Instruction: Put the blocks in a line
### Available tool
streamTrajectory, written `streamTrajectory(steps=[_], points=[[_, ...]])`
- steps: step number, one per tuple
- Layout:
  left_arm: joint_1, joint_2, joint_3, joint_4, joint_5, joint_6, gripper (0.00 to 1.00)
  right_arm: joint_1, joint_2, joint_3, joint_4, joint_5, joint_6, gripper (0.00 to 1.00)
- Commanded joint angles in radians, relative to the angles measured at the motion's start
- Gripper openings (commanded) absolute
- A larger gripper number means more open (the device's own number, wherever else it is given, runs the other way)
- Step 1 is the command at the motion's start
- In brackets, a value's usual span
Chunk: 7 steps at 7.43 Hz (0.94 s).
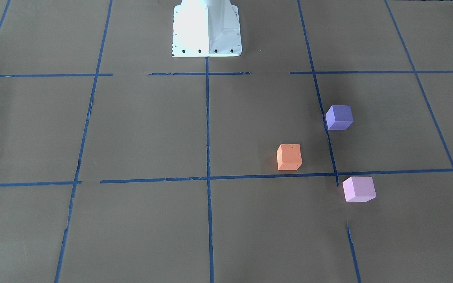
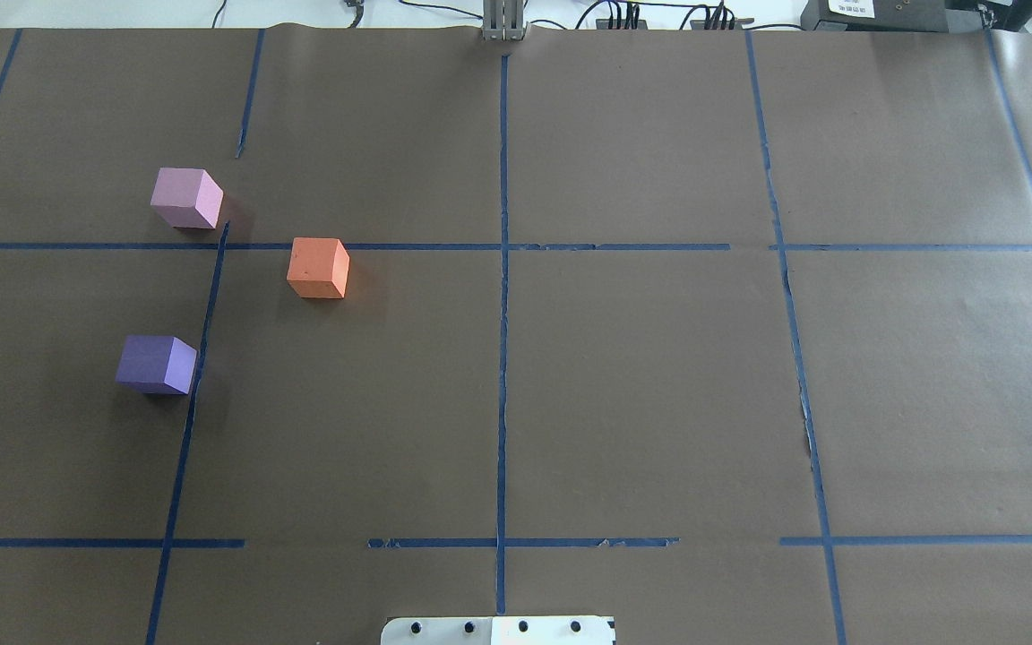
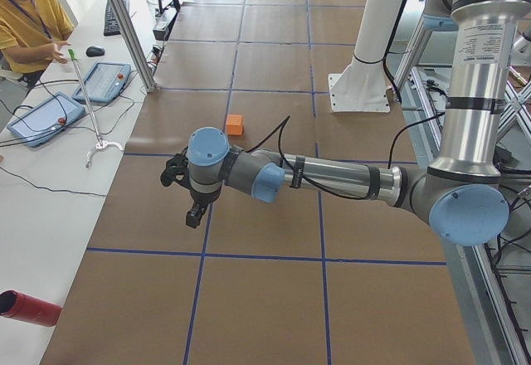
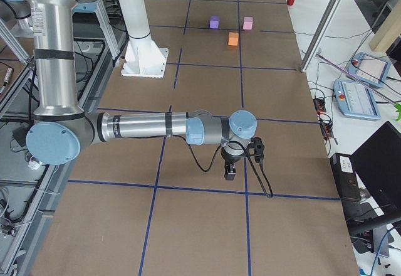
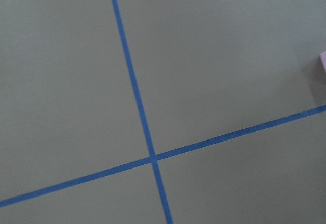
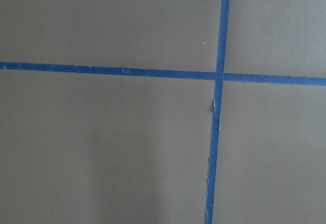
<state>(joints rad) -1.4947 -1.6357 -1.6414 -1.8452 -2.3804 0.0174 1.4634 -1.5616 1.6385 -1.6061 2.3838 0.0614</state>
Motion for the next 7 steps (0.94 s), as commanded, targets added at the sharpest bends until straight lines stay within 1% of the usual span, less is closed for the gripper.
streamTrajectory(steps=[1,2,3,4,5,6,7], points=[[0.149,-0.077,-0.03,-0.017,0.0,-0.22,1.0,0.0,0.0,0.0,0.0,0.0,0.0,1.0],[0.206,-0.146,-0.031,-0.022,0.003,-0.357,1.0,0.0,0.0,0.0,0.0,0.0,0.0,1.0],[0.284,-0.206,-0.034,-0.022,0.062,-0.49,1.0,0.0,0.0,0.0,0.0,0.0,0.0,1.0],[0.401,-0.296,-0.011,-0.022,0.158,-0.661,1.0,0.0,0.0,0.0,0.0,0.0,0.0,1.0],[0.521,-0.375,0.027,-0.022,0.209,-0.795,1.0,0.0,0.0,0.001,0.0,0.0,0.0,1.0],[0.587,-0.445,0.096,-0.022,0.254,-0.912,1.0,0.0,0.0,0.001,0.0,0.0,0.0,1.0],[0.634,-0.47,0.119,-0.022,0.3,-0.966,1.0,0.0,0.0,0.0,0.0,0.0,0.0,1.0]])
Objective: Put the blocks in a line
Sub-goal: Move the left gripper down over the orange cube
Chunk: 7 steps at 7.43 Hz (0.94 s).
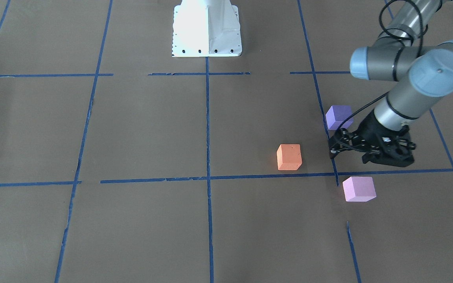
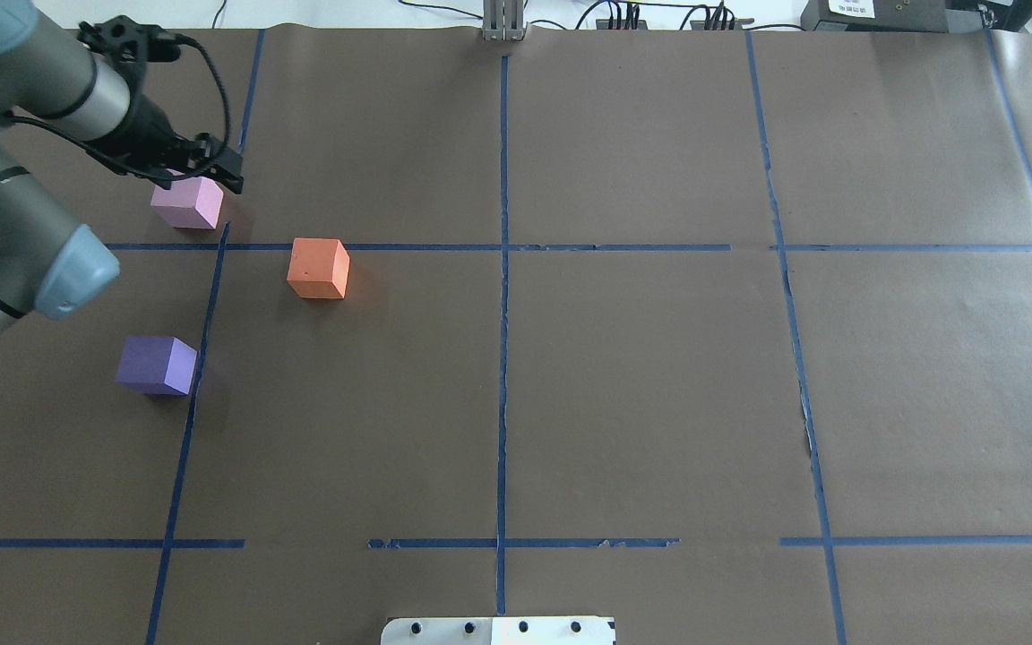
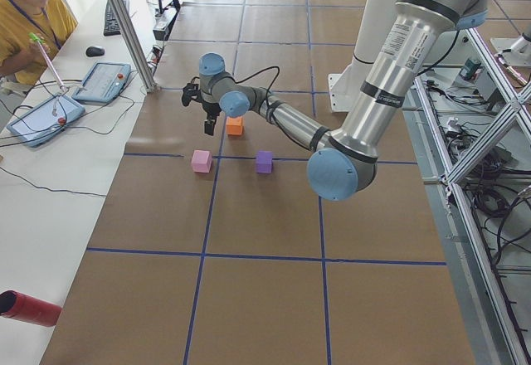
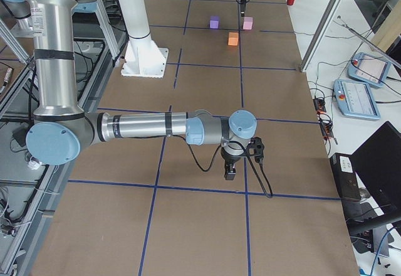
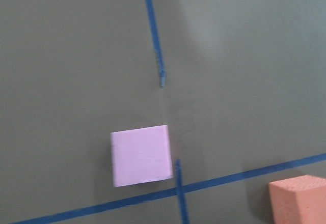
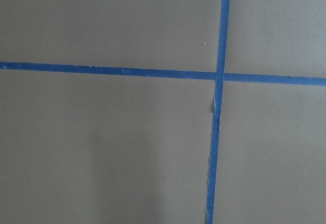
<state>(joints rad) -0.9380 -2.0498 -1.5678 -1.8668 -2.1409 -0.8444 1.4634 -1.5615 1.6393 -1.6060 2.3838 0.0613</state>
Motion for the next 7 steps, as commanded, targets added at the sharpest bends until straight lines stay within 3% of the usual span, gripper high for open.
streamTrajectory(steps=[1,4,7], points=[[0.112,-0.061,0.046,0.0,0.076,-0.155,1.0,0.0,0.0,0.001,0.0,0.0,0.0,1.0],[0.179,-0.108,0.104,-0.002,0.078,-0.258,1.0,0.0,0.0,-0.001,0.0,0.0,0.0,1.0],[0.202,-0.105,0.14,-0.003,0.137,-0.265,0.99,0.0,0.0,-0.001,0.0,0.0,0.0,1.0]])
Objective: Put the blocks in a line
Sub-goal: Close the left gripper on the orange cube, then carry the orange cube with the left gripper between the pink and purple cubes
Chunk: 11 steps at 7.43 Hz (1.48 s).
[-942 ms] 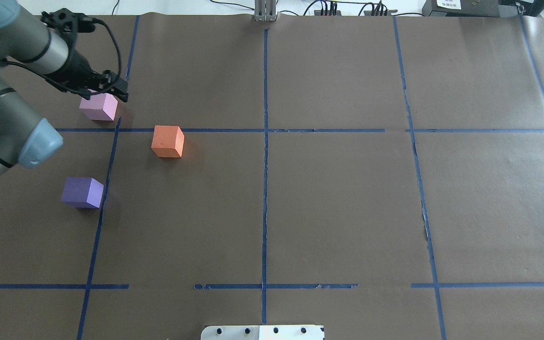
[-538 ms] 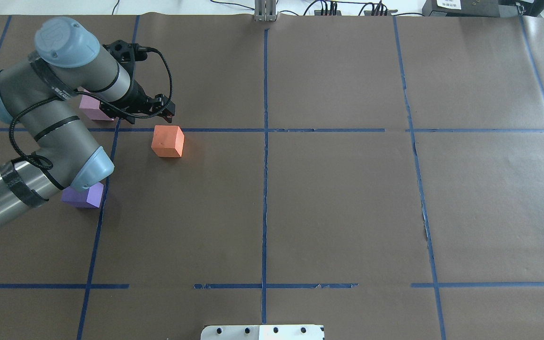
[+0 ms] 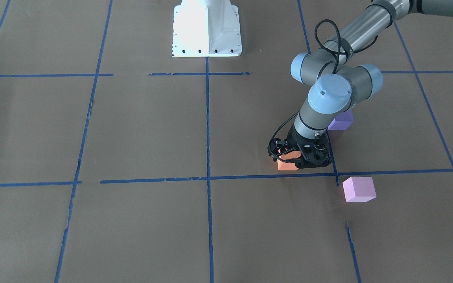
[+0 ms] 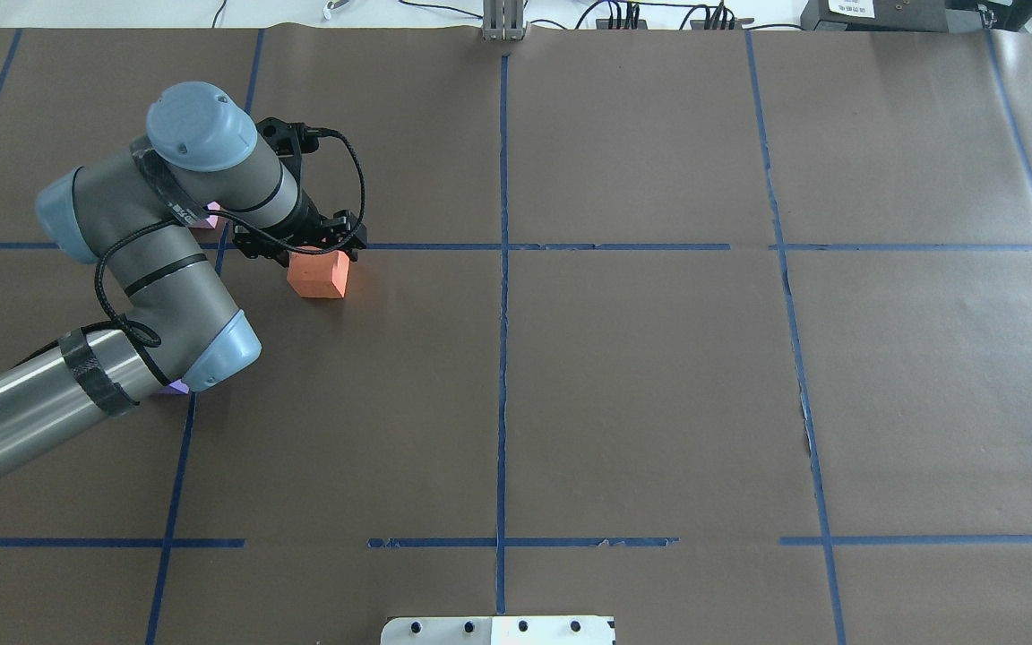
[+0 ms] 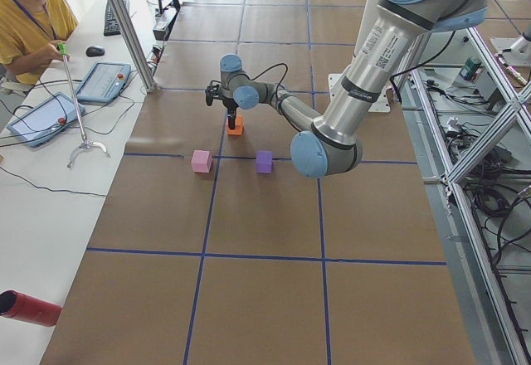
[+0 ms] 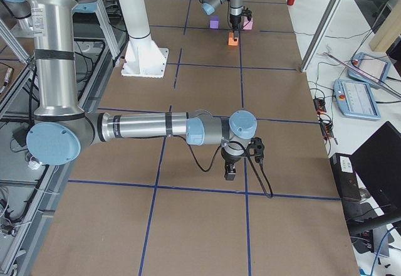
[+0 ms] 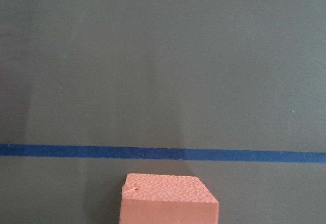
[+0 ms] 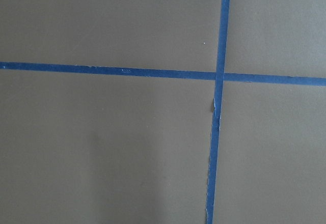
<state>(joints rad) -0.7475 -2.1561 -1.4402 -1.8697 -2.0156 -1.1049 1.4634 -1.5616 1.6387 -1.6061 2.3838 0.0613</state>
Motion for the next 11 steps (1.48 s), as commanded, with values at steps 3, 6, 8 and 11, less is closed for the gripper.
streamTrajectory(steps=[3,6,8,11], points=[[-0.002,0.016,-0.008,0.001,-0.009,0.016,0.1,0.0,0.0,0.0,0.0,0.0,0.0,1.0],[-0.152,0.261,-0.158,0.011,-0.143,0.235,0.09,0.0,0.0,0.0,0.0,0.0,0.0,1.0],[-0.179,0.317,-0.138,0.003,-0.141,0.316,0.12,0.0,0.0,0.001,0.0,0.0,0.0,1.0],[-0.168,0.291,-0.106,0.001,-0.143,0.298,0.72,0.0,0.0,0.0,0.0,0.0,0.0,1.0]])
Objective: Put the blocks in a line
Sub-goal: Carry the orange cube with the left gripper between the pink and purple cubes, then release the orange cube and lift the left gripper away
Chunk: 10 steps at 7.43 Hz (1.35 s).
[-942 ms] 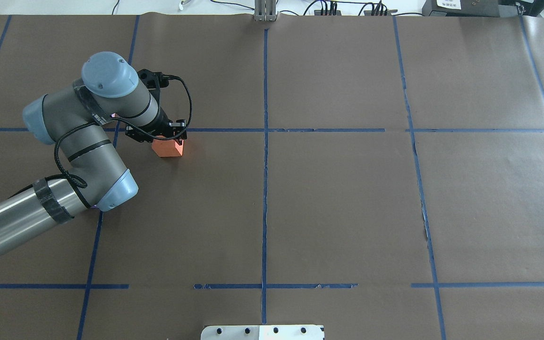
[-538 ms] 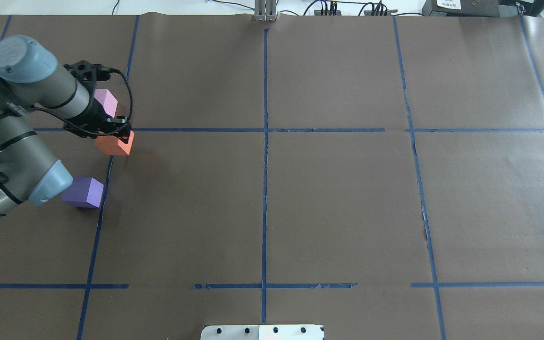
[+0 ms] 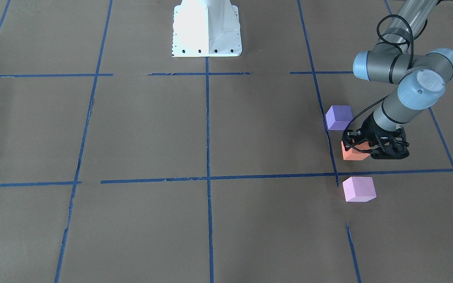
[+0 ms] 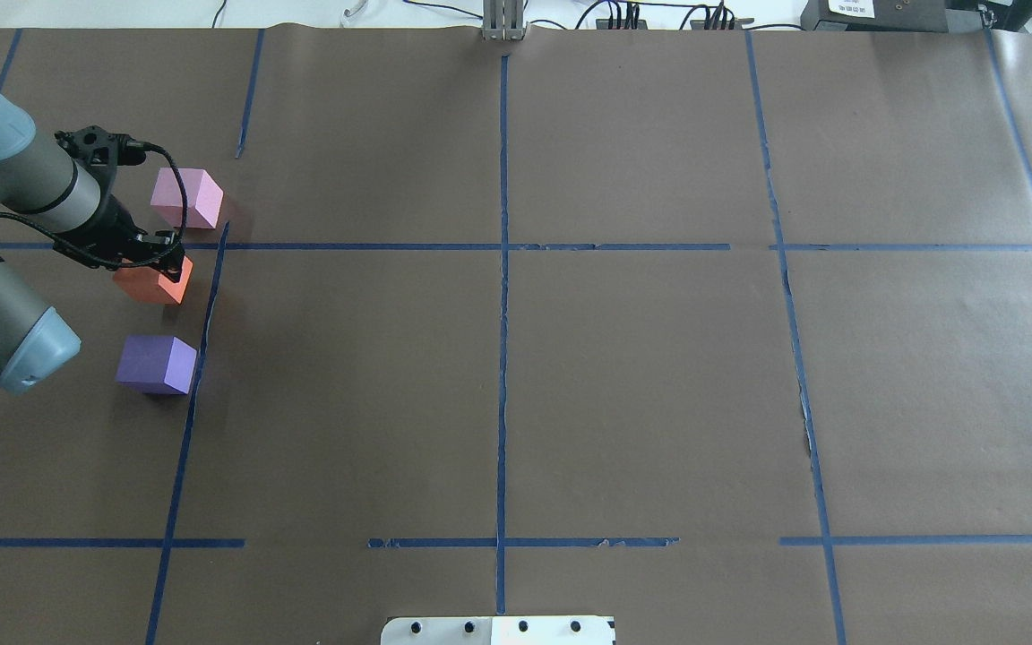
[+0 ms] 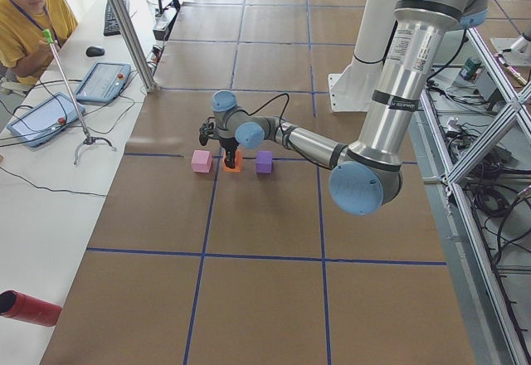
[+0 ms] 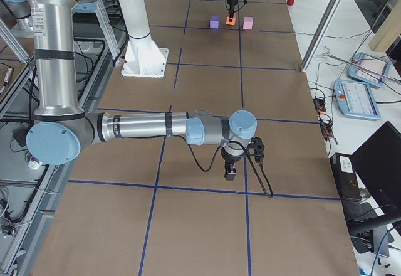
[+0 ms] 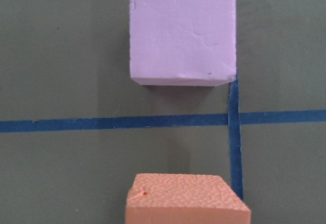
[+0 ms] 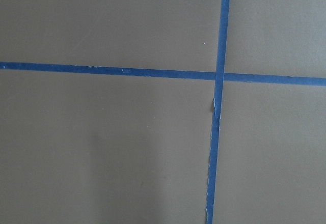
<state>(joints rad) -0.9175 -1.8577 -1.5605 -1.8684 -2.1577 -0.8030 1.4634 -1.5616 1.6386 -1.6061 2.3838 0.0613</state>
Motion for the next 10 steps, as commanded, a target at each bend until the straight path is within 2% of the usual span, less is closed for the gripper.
streamTrajectory(steps=[1,3,4,5,7,8,9,10], points=[[0.002,-0.008,0.013,0.0,-0.001,-0.01,1.0,0.0,0.0,0.001,0.0,0.0,0.0,1.0],[-0.024,0.002,-0.034,0.011,-0.017,0.008,1.0,0.0,0.0,0.001,0.0,0.0,0.0,1.0],[-0.125,0.009,-0.064,0.014,-0.063,0.065,1.0,0.0,0.0,0.0,0.0,0.0,0.0,1.0],[-0.211,0.052,-0.085,0.058,-0.083,0.234,1.0,0.0,0.0,0.0,0.0,0.0,0.0,1.0],[-0.459,0.096,-0.07,0.272,-0.07,0.764,1.0,0.0,0.0,0.0,0.0,0.0,0.0,1.0],[-0.594,0.136,-0.055,0.287,-0.07,0.979,1.0,0.0,0.0,0.0,0.0,0.0,0.0,1.0],[-0.682,0.188,-0.027,0.285,-0.07,1.069,1.0,0.0,0.0,0.0,0.0,0.0,0.0,1.0],[-0.708,0.213,-0.018,0.287,-0.073,1.068,1.0,0.0,0.0,0.0,0.0,0.0,0.0,1.0]])
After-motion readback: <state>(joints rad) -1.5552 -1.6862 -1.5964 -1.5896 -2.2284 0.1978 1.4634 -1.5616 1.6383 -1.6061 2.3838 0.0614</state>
